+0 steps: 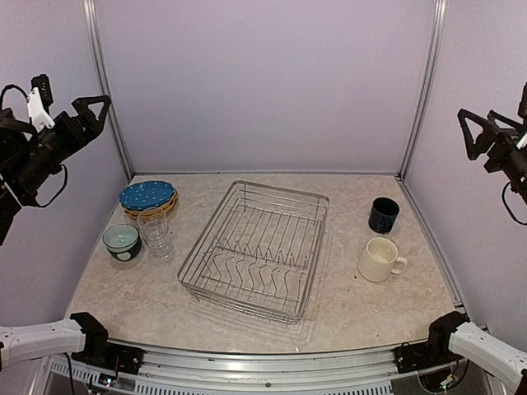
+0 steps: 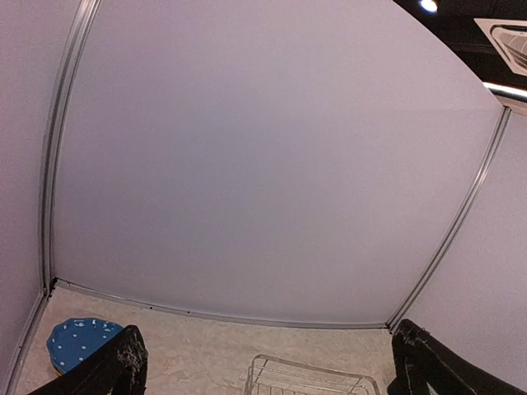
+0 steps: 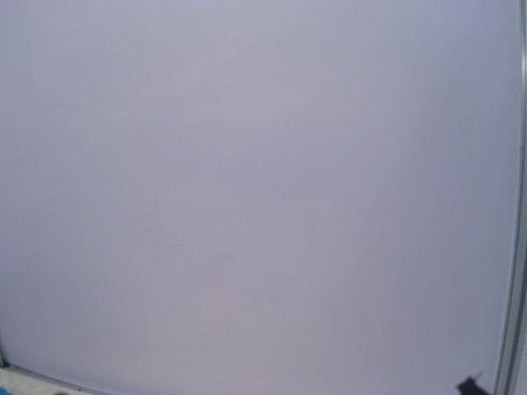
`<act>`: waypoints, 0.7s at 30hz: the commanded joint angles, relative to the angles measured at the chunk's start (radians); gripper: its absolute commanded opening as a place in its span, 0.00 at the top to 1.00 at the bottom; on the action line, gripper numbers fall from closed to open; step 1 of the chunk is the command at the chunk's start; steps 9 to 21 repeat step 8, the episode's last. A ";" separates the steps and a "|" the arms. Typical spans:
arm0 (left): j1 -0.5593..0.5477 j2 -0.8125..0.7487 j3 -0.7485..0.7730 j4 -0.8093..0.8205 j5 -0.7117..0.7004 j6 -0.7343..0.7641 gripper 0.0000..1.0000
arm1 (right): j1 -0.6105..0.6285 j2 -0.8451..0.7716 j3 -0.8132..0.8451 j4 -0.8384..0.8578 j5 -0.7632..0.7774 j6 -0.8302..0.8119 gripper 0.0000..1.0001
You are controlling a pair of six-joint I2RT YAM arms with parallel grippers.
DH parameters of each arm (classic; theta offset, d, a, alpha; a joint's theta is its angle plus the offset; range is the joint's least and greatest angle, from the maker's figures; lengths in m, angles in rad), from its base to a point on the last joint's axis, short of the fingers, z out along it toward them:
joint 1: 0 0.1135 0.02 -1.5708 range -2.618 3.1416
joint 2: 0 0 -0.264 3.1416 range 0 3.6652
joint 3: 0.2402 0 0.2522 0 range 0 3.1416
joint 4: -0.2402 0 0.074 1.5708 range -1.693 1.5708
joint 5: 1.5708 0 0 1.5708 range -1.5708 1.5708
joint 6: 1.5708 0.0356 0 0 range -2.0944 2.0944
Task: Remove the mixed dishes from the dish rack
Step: Reset both arms
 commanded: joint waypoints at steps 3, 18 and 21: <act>0.007 0.012 -0.009 0.016 -0.022 0.020 0.01 | -0.008 -0.008 -0.029 0.012 0.031 -0.007 0.00; 0.007 0.014 -0.014 0.014 -0.022 0.016 0.01 | -0.008 -0.003 -0.035 0.015 0.009 -0.007 0.00; 0.007 0.014 -0.014 0.014 -0.022 0.016 0.01 | -0.008 -0.003 -0.035 0.015 0.009 -0.007 0.00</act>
